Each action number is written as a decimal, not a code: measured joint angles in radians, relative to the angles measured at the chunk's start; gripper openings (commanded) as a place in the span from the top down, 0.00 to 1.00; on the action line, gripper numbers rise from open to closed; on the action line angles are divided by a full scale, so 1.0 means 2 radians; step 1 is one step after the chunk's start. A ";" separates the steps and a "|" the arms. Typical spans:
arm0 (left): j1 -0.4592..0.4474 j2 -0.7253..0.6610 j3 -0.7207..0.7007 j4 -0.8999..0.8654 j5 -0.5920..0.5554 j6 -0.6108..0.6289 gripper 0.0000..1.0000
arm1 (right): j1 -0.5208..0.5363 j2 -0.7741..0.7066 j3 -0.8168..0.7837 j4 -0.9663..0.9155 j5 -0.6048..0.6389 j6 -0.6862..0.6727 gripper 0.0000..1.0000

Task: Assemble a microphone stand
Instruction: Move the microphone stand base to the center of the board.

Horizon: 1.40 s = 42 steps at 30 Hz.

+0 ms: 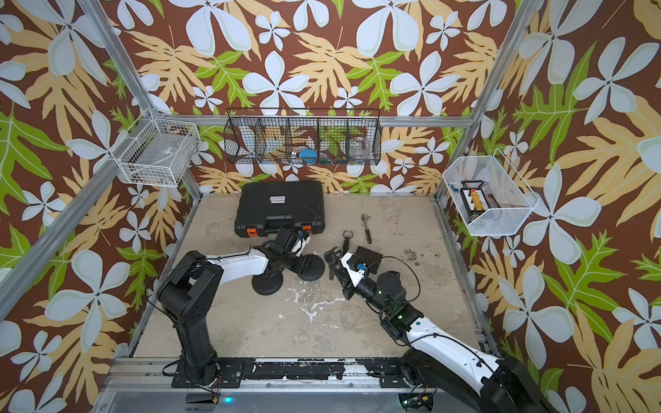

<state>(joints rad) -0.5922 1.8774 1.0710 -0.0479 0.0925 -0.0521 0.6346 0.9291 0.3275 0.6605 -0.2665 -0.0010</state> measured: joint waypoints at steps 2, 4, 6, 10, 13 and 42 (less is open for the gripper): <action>-0.008 -0.001 -0.009 0.015 0.000 -0.002 0.35 | 0.000 0.001 0.000 0.000 -0.007 0.000 0.97; -0.014 -0.004 -0.020 0.033 0.002 -0.005 0.35 | 0.000 0.003 0.001 0.000 -0.011 0.000 0.97; -0.017 -0.008 -0.031 0.046 0.009 -0.010 0.36 | 0.000 0.004 0.001 0.000 -0.011 0.000 0.97; -0.019 -0.015 -0.046 0.056 0.042 -0.016 0.37 | 0.000 0.004 0.001 0.000 -0.012 -0.002 0.95; -0.020 -0.014 -0.043 0.048 0.068 -0.016 0.38 | 0.000 0.005 0.000 0.006 -0.012 -0.003 0.95; -0.021 -0.333 -0.342 0.270 0.045 -0.085 0.33 | 0.001 0.119 0.004 0.108 -0.036 -0.014 0.99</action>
<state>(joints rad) -0.6338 1.2110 0.3866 0.4931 0.1818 -0.2226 0.6361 1.1664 0.3351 0.8757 -0.3378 -0.0292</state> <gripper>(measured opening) 0.679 0.194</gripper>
